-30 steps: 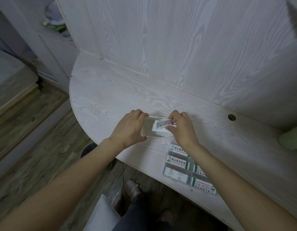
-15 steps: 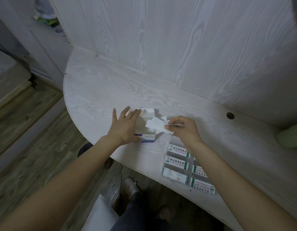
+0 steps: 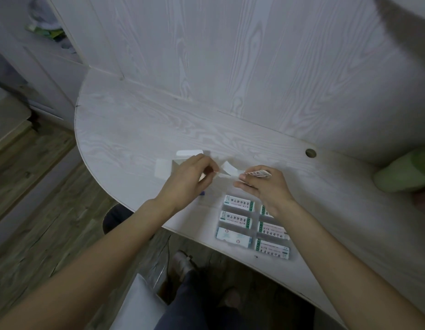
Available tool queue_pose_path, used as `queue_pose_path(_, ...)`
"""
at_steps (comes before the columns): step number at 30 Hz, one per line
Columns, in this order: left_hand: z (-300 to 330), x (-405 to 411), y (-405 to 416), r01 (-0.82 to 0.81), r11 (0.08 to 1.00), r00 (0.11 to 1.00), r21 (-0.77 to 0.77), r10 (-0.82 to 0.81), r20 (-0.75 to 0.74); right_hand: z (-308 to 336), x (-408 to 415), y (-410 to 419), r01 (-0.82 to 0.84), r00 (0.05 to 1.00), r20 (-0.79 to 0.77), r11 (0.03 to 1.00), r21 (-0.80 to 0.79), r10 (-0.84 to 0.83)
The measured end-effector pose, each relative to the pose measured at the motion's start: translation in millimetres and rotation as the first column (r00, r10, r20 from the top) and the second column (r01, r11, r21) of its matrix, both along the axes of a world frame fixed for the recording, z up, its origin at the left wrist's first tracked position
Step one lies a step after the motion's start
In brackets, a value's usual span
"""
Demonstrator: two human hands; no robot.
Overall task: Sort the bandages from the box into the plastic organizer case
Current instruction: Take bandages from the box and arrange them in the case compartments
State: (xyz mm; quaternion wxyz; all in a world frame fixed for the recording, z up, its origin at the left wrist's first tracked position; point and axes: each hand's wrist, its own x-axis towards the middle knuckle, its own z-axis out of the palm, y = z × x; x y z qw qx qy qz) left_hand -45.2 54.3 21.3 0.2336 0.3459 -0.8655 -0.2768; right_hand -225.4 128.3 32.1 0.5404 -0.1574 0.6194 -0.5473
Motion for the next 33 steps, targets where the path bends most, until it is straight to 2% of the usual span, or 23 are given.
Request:
queue_pose_path(2, 1.8, -9.2, 9.7, -0.039, 0.982, 0.999, 0.183, 0.042, -0.009, 0.9, -6.1, 10.2, 0.003, 0.999, -0.041, 1.0, 0.031, -0.002)
queue_pose_path(5, 7.1, -20.5, 22.3, -0.108, 0.817, 0.983, 0.567, 0.173, -0.063, -2.3, -16.7, 25.4, -0.019, 0.99, -0.136, 0.996, 0.084, 0.03)
queue_pose_path(7, 5.9, -24.2, 28.6, -0.11, 0.757, 0.976, 0.644, 0.203, -0.072, -4.6, -24.8, 37.1, -0.025, 0.984, -0.172, 0.996, 0.088, 0.04)
queue_pose_path(12, -9.8, -21.4, 43.9, -0.128, 0.837, 0.992, 0.532, 0.116, 0.055, -8.7, -36.8, 62.0, -0.021, 0.981, -0.191, 0.998, 0.062, 0.032)
queue_pose_path(16, -31.8, -18.9, 57.5, -0.19, 0.856, 0.98, 0.481, 0.136, 0.146, -17.5, -40.1, 78.2, -0.018, 0.978, -0.208, 0.997, 0.079, 0.034)
queue_pose_path(22, -62.4, -21.0, 73.3, -0.191, 0.884, 0.951, 0.427, 0.06, 0.302, -24.9, -42.7, 94.1, 0.0, 0.98, -0.196, 0.996, 0.09, 0.017)
queue_pose_path(33, -72.6, -22.9, 81.0, -0.162, 0.934, 0.916, 0.318, 0.022, 0.401, -34.7, -37.2, 95.5, 0.002, 0.974, -0.224, 0.994, 0.109, 0.023)
